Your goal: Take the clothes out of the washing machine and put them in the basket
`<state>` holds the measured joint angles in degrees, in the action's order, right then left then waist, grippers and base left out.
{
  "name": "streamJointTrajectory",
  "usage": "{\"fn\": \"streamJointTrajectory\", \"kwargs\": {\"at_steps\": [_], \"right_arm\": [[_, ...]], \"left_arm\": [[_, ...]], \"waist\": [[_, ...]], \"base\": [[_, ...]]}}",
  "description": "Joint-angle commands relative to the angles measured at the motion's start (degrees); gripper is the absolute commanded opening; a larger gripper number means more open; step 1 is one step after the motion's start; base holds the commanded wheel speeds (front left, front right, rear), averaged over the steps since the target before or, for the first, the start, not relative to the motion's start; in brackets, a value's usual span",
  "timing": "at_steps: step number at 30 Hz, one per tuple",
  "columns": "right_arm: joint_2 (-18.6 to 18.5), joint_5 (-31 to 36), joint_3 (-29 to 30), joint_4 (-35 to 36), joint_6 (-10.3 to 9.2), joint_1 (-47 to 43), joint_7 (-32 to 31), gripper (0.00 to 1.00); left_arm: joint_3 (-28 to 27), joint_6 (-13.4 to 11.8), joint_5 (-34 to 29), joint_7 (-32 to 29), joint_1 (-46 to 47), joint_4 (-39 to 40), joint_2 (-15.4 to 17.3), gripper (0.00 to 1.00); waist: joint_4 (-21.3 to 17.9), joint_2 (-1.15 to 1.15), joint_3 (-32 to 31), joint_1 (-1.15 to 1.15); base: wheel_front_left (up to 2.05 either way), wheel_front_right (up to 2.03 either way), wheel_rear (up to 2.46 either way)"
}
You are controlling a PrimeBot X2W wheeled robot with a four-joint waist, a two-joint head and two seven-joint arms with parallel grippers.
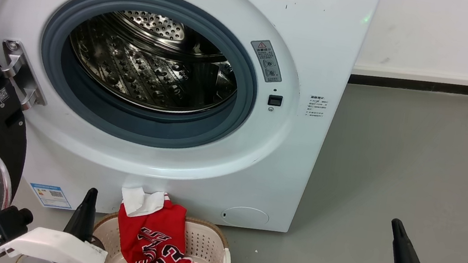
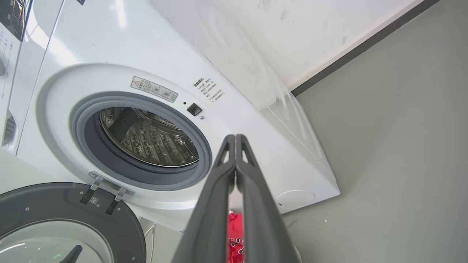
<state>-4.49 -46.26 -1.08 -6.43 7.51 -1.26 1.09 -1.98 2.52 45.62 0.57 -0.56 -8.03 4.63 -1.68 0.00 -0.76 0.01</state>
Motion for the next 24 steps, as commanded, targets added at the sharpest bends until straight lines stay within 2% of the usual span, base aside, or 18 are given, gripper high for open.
{"fn": "streamJointTrajectory", "kwargs": {"at_steps": [1, 24], "right_arm": [[-0.45, -2.15, 0.27, 0.2, -0.01, 1.58, -0.22, 0.0], [-0.63, -19.43, 1.78, -2.58, -0.01, 3.96, -2.03, 0.0]], "left_arm": [[-0.37, 0.37, 1.96, -0.33, 1.73, 0.32, -0.01, 0.0], [-1.97, 2.13, 18.51, -2.89, 3.82, -2.0, -0.66, 0.0]], "waist": [[0.03, 0.0, 0.02, 0.0], [0.51, 0.0, 0.28, 0.0]], "base": [[0.0, 0.0, 0.0], [0.0, 0.0, 0.0]]}}
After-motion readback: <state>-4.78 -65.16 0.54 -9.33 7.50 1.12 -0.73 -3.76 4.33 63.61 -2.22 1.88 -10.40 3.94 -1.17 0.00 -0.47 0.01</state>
